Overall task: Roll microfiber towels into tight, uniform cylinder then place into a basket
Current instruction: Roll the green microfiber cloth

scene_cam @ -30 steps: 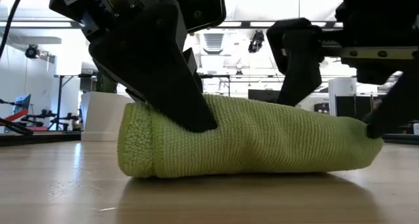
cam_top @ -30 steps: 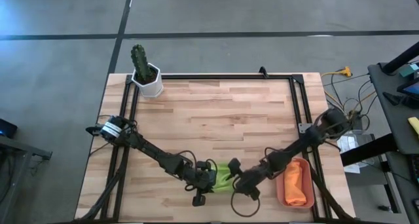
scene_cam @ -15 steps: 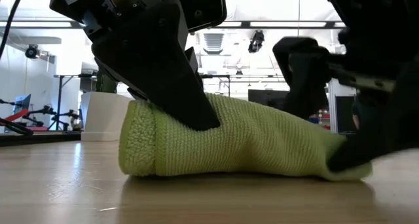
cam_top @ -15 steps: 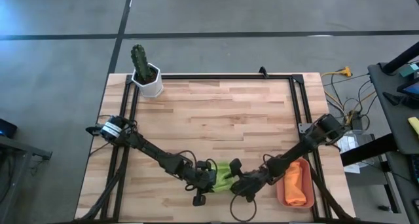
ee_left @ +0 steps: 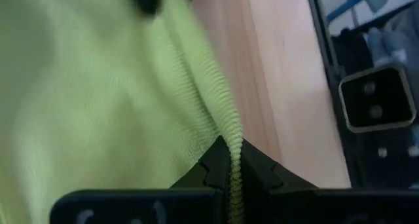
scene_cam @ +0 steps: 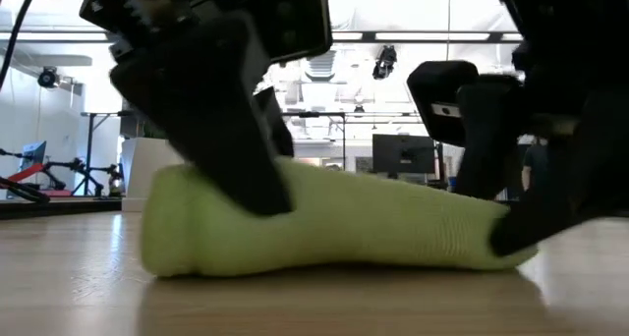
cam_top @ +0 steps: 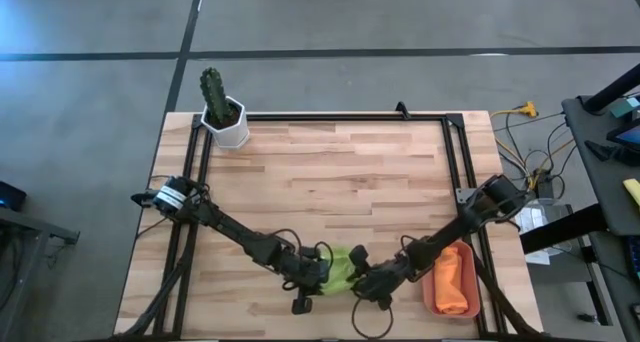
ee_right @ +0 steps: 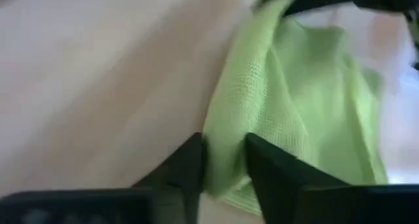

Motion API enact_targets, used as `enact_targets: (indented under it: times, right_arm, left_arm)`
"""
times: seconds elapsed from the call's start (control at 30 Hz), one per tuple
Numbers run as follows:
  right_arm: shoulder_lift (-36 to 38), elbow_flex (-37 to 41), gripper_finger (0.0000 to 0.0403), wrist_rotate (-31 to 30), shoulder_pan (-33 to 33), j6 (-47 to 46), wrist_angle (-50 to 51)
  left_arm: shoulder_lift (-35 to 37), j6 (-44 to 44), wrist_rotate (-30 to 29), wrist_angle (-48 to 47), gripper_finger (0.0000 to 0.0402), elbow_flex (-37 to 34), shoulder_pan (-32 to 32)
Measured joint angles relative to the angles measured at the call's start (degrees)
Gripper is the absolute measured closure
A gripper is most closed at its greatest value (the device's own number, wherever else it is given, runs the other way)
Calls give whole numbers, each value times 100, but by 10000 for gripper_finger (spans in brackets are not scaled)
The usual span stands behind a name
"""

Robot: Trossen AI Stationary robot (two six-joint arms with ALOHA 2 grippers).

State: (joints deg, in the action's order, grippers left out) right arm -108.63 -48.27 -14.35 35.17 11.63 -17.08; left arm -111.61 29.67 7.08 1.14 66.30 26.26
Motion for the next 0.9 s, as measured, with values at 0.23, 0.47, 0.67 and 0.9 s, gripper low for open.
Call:
enact_targets:
  times: [0.23, 0.47, 0.67, 0.9]
  right_arm:
    - [181, -3, 387, 1641, -437, -706, 27]
    - [191, -2, 393, 2976, -1055, -1579, -94]
    - [194, 318, 394, 4114, -1535, -2889, -1208]
    - [171, 821, 394, 4130, -1833, -3722, -1366]
  left_arm:
    - [0, -20, 154, -158, 401, 11, 24]
    - [0, -44, 341, -103, 402, 37, 144]
    - [2, -279, 329, -54, 396, 42, 225]
    - [2, -630, 128, -66, 314, 33, 273]
